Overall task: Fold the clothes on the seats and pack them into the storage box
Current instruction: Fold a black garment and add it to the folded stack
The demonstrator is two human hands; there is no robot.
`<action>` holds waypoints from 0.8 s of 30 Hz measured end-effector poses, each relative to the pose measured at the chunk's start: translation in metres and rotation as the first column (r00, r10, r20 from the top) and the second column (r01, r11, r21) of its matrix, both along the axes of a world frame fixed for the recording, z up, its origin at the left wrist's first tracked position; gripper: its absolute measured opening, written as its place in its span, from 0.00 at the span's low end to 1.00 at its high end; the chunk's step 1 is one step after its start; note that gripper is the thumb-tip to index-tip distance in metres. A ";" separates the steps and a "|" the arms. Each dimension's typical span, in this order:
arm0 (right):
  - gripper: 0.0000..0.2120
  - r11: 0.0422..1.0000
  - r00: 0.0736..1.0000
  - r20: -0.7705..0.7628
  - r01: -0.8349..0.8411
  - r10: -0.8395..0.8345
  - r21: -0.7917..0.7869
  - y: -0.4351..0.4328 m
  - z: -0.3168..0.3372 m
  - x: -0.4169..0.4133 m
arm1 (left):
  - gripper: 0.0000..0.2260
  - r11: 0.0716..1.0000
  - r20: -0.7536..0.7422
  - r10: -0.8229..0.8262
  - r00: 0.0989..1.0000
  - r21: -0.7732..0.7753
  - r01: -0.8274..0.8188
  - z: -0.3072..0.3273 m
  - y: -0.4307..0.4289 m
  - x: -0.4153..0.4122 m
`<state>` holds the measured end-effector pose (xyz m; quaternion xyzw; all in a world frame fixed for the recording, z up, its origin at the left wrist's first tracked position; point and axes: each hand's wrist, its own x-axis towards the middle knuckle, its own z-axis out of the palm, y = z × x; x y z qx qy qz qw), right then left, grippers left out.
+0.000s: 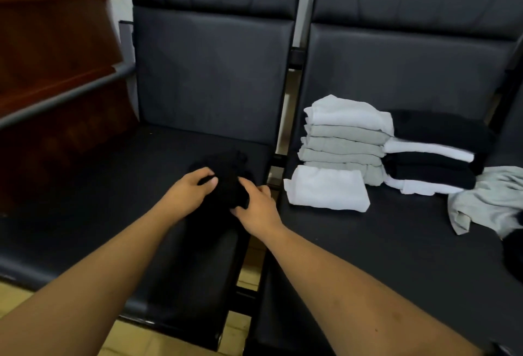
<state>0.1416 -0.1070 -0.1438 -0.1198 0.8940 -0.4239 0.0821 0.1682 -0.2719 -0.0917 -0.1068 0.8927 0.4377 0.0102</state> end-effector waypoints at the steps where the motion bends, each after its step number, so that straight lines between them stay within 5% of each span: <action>1: 0.26 0.995 1.000 0.005 0.011 -0.011 -0.096 -0.001 0.003 0.001 | 0.04 0.994 -0.035 -0.021 0.999 0.109 0.024 0.012 0.003 0.007; 9: 0.09 0.863 0.994 -0.037 0.075 -0.108 -0.500 0.062 0.112 0.042 | 0.09 0.824 -0.310 0.067 0.948 0.554 0.123 0.096 0.043 0.047; 13: 0.19 0.858 0.979 -0.089 0.114 -0.182 -0.501 0.120 0.153 0.074 | 0.07 0.747 -0.268 -0.006 0.963 0.639 0.183 0.120 0.094 0.068; 17: 0.16 0.867 0.954 -0.112 0.199 -0.278 -0.457 0.173 0.148 0.097 | 0.09 0.694 -0.115 -0.072 0.991 0.707 0.132 0.107 0.143 0.085; 21: 0.20 0.959 0.946 -0.196 0.230 -0.260 -0.164 0.232 0.114 0.124 | 0.28 0.894 0.059 -0.294 0.954 0.369 0.253 0.077 0.159 0.093; 24: 0.18 0.964 0.952 -0.199 0.253 -0.233 0.082 0.272 0.100 0.128 | 0.17 0.891 0.122 -0.447 0.886 0.153 0.428 0.069 0.151 0.095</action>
